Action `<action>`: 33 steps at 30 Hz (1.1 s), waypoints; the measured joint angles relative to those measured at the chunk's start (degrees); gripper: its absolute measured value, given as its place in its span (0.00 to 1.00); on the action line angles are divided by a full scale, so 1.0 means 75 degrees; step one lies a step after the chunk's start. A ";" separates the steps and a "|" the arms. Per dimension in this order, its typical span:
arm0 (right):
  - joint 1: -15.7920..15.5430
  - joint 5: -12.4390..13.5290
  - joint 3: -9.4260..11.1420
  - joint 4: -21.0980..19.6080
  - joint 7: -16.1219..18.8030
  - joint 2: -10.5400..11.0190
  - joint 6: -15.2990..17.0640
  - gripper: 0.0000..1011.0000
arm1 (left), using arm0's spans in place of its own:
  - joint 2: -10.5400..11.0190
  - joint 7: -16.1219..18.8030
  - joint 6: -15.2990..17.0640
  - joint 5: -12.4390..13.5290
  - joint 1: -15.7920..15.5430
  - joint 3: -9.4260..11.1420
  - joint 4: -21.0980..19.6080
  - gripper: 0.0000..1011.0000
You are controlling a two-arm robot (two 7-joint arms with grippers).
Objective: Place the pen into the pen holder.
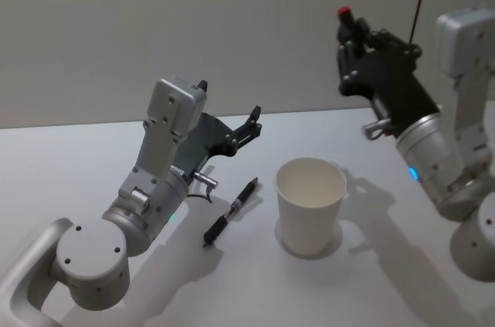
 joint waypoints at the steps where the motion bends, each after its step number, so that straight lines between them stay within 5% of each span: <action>1: -0.0005 -0.0005 -0.0024 0.0030 0.0028 -0.0023 -0.0042 0.18 | 0.0000 0.0000 0.0000 0.0000 0.0000 0.0001 0.0000 0.99; 12: -0.0125 -0.0140 -0.0442 0.0492 0.0450 -0.0350 -0.0856 0.18 | -0.0001 0.0000 0.0000 0.0000 0.0000 0.0000 0.0000 0.99; 33: -0.0236 -0.0328 -0.0757 0.1001 0.0678 -0.0600 -0.1346 0.18 | 0.0000 0.0000 0.0000 0.0000 0.0000 0.0000 0.0000 0.99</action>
